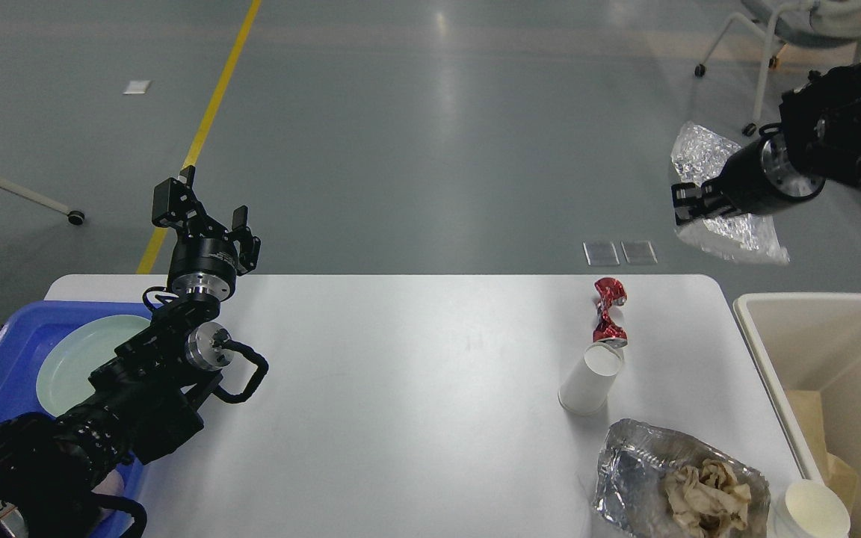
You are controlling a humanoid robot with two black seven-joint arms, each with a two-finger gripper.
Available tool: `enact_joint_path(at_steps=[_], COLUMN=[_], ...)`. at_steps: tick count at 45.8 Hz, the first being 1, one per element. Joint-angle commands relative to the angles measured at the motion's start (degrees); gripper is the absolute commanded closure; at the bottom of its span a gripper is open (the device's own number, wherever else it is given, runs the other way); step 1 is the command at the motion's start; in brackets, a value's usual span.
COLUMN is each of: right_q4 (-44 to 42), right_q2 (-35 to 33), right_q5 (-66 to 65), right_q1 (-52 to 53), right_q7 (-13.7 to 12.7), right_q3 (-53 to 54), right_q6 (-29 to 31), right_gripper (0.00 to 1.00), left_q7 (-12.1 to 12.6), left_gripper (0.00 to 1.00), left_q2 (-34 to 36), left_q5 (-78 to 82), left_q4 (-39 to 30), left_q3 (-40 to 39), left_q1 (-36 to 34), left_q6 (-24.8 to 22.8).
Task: Tidy desktop
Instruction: 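Lift the foil item with the right gripper and release it into the bin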
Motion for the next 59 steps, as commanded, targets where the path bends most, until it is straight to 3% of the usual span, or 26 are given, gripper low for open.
enact_joint_path(at_steps=[1, 16, 24, 31, 40, 52, 59], right_q4=[1.5, 5.3, 8.3, 8.7, 7.3, -1.3, -8.3], right_q2=[-0.3, 0.0, -0.1, 0.8, 0.2, -0.2, -0.2], right_q5=[0.0, 0.0, 0.2, -0.2, -10.4, -15.2, -14.9], right_q1=[7.9, 25.7, 31.6, 29.2, 15.2, -6.4, -16.5], right_q7=[1.3, 1.5, 1.2, 0.7, 0.1, -0.1, -0.1], right_q3=[3.2, 16.5, 26.5, 27.4, 23.4, 2.0, -6.5], right_q6=[9.3, 23.9, 23.9, 23.9, 23.9, 3.4, -2.2], right_gripper=[1.0, 1.0, 1.0, 1.0, 1.0, 1.0, 1.0], left_q7=[0.0, 0.0, 0.0, 0.0, 0.0, 0.0, 0.0], left_gripper=[0.0, 0.0, 0.0, 0.0, 0.0, 0.0, 0.0], left_q2=[0.0, 0.0, 0.0, 0.0, 0.0, 0.0, 0.0], left_q5=[0.0, 0.1, 0.0, 0.0, 0.0, 0.1, 0.0], left_q4=[0.0, 0.0, 0.0, 0.0, 0.0, 0.0, 0.0], left_q3=[0.0, 0.0, 0.0, 0.0, 0.0, 0.0, 0.0], left_q1=[0.0, 0.0, 0.0, 0.0, 0.0, 0.0, 0.0], left_q6=[0.0, 0.0, 0.0, 0.0, 0.0, 0.0, 0.0])
